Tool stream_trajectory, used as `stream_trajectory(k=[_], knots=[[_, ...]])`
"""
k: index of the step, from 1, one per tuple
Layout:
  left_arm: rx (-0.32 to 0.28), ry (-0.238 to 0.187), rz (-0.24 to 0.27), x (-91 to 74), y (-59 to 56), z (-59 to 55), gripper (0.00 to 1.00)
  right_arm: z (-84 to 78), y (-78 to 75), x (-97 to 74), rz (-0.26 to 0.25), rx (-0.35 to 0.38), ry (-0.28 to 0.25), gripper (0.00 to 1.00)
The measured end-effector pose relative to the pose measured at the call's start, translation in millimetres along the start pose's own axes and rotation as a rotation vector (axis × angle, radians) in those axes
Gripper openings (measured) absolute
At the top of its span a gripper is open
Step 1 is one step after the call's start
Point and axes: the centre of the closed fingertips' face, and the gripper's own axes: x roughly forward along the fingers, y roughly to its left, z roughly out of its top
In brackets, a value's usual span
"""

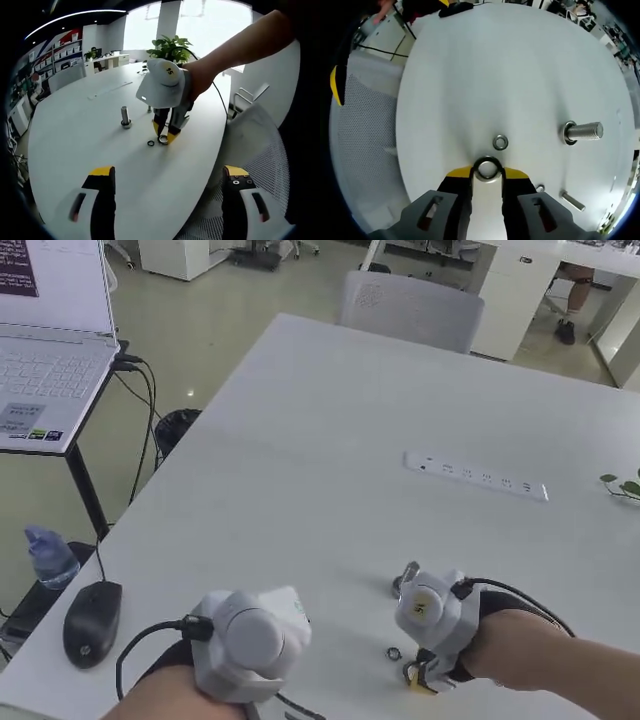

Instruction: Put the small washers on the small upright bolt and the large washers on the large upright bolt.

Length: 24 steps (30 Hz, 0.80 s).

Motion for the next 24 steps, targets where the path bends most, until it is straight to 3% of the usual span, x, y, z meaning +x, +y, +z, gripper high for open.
stream_trajectory(k=[6, 9, 17, 24], knots=[[0.01, 0.011, 0.015, 0.9, 4.2, -4.1, 0.97, -7.6, -5.9, -6.5, -0.007, -0.001, 0.001, 0.21], [-0.004, 0.009, 0.014, -0.2, 4.6, -4.4, 0.99, -9.4, -10.4, -13.2, -0.008, 0.034, -0.015, 0.21], [0.0, 0.003, 0.017, -1.8, 7.3, -3.6, 0.99, -18.3, -13.5, -26.3, -0.02, 0.047, -0.012, 0.21], [-0.008, 0.002, 0.017, -1.2, 7.7, -5.5, 0.99, -15.4, -17.2, -36.8, -0.014, 0.066, -0.03, 0.22]])
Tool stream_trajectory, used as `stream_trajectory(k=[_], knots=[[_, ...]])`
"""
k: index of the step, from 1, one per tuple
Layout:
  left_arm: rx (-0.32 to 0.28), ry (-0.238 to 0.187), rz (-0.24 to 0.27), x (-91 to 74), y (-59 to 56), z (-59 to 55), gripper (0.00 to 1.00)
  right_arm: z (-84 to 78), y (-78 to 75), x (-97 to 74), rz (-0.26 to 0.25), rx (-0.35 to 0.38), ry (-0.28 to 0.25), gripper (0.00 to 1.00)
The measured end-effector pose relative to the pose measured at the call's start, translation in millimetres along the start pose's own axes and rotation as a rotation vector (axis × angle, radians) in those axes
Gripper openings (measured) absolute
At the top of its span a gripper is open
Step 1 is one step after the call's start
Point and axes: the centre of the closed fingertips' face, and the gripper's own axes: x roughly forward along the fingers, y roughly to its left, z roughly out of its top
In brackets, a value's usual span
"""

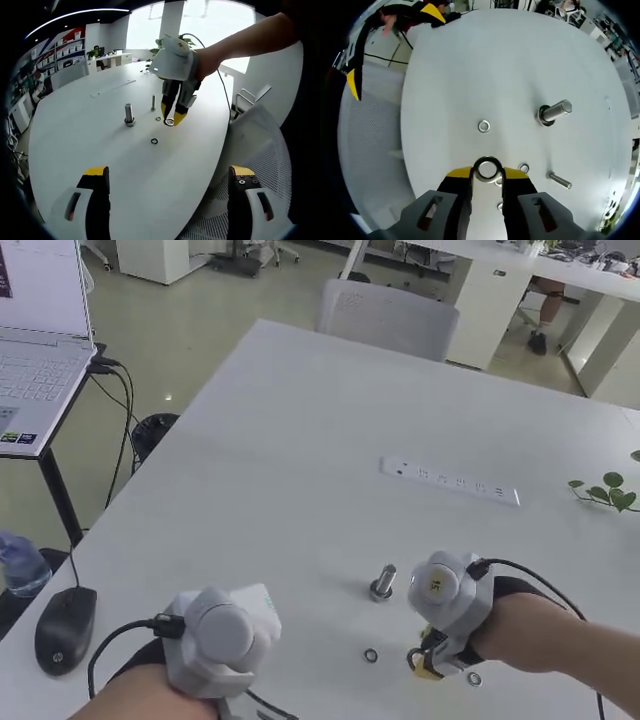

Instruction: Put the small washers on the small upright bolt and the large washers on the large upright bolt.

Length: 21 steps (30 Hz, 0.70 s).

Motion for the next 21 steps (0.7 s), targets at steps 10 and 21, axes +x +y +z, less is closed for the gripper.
stream_trajectory(k=[10, 21], knots=[[0.01, 0.006, -0.015, -1.3, -3.5, -4.0, 0.99, 12.9, -26.5, -22.6, -0.032, 0.005, -0.007, 0.22], [0.005, 0.003, -0.03, -1.5, -9.2, -4.1, 0.98, 28.3, -53.6, -42.4, -0.061, -0.014, -0.006, 0.22]])
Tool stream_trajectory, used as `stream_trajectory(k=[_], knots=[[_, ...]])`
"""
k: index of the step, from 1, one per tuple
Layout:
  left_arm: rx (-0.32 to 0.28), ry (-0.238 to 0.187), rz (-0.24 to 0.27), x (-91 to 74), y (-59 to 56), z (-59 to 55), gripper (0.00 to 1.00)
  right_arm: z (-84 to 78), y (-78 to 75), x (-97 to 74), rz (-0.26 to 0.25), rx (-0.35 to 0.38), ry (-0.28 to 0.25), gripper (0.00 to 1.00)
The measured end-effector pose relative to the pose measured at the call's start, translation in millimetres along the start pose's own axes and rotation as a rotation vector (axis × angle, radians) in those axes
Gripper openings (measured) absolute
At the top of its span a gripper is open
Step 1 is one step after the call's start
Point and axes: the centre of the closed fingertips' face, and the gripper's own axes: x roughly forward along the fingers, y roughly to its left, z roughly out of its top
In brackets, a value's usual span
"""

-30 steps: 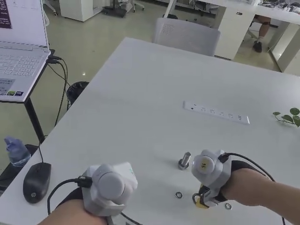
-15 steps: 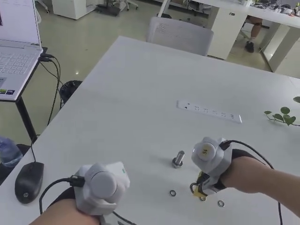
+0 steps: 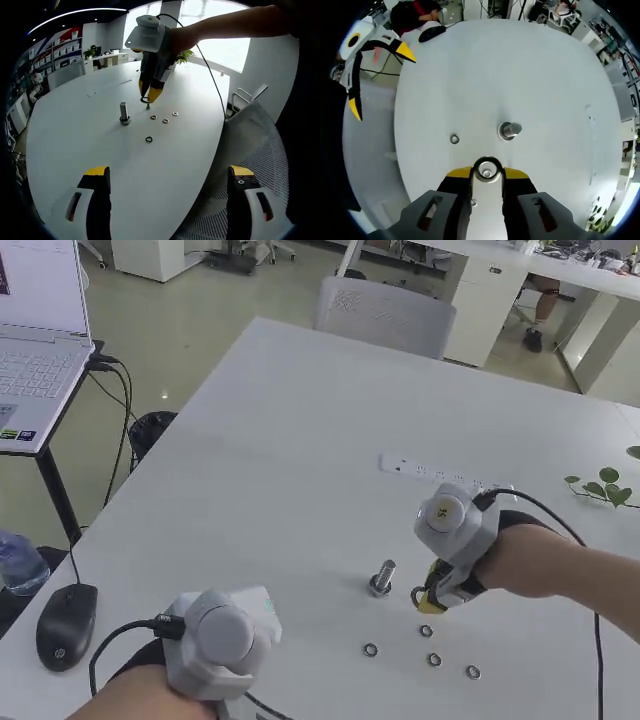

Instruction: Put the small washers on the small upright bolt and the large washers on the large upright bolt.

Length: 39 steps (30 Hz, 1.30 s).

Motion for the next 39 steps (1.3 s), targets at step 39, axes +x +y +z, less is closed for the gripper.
stream_trajectory(k=[39], knots=[[-0.01, 0.015, 0.015, -6.7, 13.3, -7.5, 0.95, 50.1, -39.3, 20.9, -0.009, -0.054, 0.007, 0.22]])
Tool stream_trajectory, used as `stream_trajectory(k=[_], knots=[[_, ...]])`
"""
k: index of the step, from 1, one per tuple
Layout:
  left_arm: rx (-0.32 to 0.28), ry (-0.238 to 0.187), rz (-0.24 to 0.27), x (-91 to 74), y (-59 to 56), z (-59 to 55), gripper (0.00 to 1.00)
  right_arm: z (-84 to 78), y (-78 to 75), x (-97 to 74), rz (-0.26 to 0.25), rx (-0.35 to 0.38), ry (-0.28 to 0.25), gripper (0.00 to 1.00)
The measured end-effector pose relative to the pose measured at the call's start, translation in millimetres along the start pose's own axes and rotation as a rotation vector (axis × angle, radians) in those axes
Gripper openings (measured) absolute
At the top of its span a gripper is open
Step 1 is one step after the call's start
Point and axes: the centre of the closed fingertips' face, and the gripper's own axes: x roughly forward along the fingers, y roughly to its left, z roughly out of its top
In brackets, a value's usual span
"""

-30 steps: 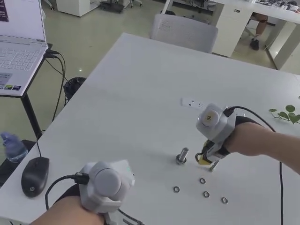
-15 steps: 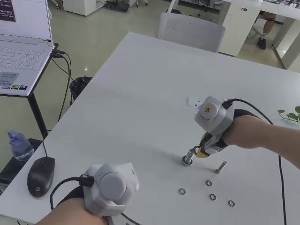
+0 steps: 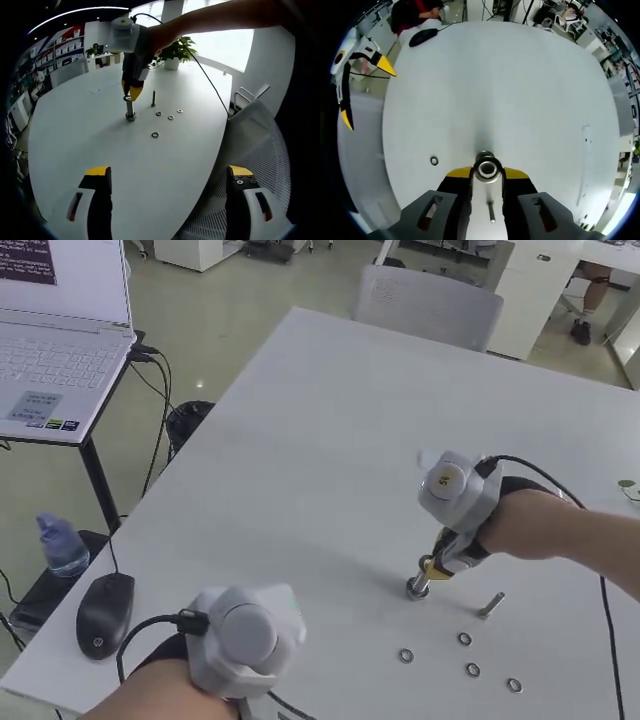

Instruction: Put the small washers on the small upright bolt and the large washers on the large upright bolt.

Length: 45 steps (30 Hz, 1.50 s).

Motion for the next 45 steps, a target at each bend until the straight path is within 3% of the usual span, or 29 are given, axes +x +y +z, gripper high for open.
stream_trajectory(k=[18, 32, 45], knots=[[-0.012, 0.008, -0.003, 2.5, 5.7, -4.6, 0.93, -3.1, 0.3, 17.0, 0.013, -0.014, 0.031, 0.22], [-0.028, 0.029, -0.002, 2.0, 4.2, -14.7, 0.93, -7.8, 3.6, 43.3, 0.015, -0.028, 0.037, 0.22], [-0.022, 0.044, -0.005, 0.6, 4.1, -19.1, 0.92, -8.6, 6.1, 49.6, 0.025, -0.034, 0.038, 0.22]])
